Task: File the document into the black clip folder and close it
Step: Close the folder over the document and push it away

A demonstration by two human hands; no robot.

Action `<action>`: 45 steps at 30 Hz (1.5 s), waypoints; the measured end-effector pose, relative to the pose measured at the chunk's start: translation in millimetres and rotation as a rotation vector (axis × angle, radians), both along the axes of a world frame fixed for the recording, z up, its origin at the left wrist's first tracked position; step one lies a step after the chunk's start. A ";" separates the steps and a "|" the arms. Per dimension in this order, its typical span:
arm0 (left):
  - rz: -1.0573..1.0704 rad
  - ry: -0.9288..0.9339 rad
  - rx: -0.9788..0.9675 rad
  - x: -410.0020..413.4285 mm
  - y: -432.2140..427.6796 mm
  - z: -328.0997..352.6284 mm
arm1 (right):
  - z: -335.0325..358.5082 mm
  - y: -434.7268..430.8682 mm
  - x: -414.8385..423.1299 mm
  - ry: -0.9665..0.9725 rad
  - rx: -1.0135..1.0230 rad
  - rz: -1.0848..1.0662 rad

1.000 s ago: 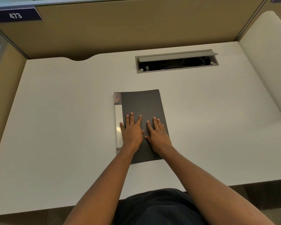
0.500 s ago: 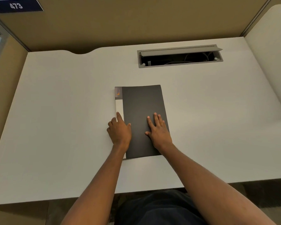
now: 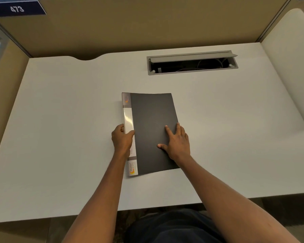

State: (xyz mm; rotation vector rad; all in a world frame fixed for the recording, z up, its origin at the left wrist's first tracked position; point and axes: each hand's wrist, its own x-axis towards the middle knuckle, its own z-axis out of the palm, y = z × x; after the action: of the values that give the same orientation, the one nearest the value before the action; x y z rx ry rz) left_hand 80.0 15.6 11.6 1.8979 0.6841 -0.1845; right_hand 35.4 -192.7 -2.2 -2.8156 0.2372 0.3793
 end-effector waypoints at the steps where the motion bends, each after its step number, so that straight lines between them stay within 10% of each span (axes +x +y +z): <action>1: -0.006 -0.029 -0.055 -1.6 2.9 2.0 | 1.4 -2.3 1.0 -0.009 0.028 -0.008; 11: -0.001 -0.090 -0.375 1.3 20.4 -2.1 | 14.9 -16.8 20.9 -0.147 0.596 -0.374; 20: -0.074 -0.104 0.082 54.6 54.2 12.3 | 27.2 40.1 77.8 -0.122 0.605 -0.364; 45: -0.131 0.034 0.393 305.1 121.9 -4.4 | 24.4 115.3 315.3 -0.049 0.425 -0.288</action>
State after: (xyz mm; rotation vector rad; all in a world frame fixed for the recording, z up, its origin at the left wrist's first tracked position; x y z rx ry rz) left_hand 385.1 137.5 7.2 2.3238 0.6529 -0.1747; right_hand 350.7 -77.4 22.1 -2.3282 0.4816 0.2577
